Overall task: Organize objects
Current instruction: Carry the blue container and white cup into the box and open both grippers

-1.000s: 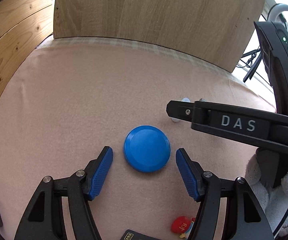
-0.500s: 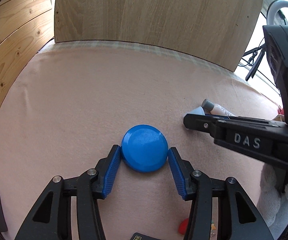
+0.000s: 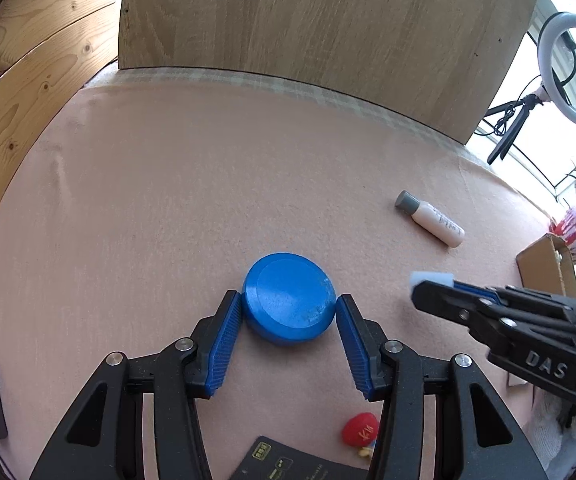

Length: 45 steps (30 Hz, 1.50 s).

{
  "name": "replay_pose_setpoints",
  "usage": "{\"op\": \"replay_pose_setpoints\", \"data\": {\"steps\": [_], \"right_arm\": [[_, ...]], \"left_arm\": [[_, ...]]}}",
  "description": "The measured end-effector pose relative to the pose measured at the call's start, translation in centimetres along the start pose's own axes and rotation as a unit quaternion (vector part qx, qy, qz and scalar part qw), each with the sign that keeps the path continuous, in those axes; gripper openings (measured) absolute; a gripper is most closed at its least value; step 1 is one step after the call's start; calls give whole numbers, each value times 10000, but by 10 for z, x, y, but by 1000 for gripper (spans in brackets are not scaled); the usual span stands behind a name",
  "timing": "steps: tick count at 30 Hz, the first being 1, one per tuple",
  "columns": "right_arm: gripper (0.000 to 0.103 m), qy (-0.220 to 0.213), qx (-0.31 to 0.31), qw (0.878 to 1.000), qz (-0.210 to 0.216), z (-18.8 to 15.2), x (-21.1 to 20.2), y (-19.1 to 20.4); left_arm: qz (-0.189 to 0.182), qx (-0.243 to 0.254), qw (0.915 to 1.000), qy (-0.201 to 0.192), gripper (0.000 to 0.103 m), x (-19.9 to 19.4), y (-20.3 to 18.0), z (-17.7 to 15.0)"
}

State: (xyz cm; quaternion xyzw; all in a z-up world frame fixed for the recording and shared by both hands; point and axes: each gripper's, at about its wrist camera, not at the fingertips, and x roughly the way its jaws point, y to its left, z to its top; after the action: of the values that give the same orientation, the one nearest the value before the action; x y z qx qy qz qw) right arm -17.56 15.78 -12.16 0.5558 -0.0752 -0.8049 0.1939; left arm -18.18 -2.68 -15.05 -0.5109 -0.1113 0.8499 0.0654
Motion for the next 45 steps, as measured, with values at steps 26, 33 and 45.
{"op": "replay_pose_setpoints", "data": {"steps": [26, 33, 45], "right_arm": [[9, -1242, 1169, 9836, -589, -129, -199, -148], [9, -1294, 1509, 9771, -755, -160, -217, -186], [9, -1247, 1756, 9728, -856, -190, -221, -214]], "left_arm": [[-976, 877, 9908, -345, 52, -53, -194, -17], [-1343, 1394, 9809, -196, 52, -49, -276, -37], [-1590, 1984, 9670, 175, 52, -28, -360, -73]]}}
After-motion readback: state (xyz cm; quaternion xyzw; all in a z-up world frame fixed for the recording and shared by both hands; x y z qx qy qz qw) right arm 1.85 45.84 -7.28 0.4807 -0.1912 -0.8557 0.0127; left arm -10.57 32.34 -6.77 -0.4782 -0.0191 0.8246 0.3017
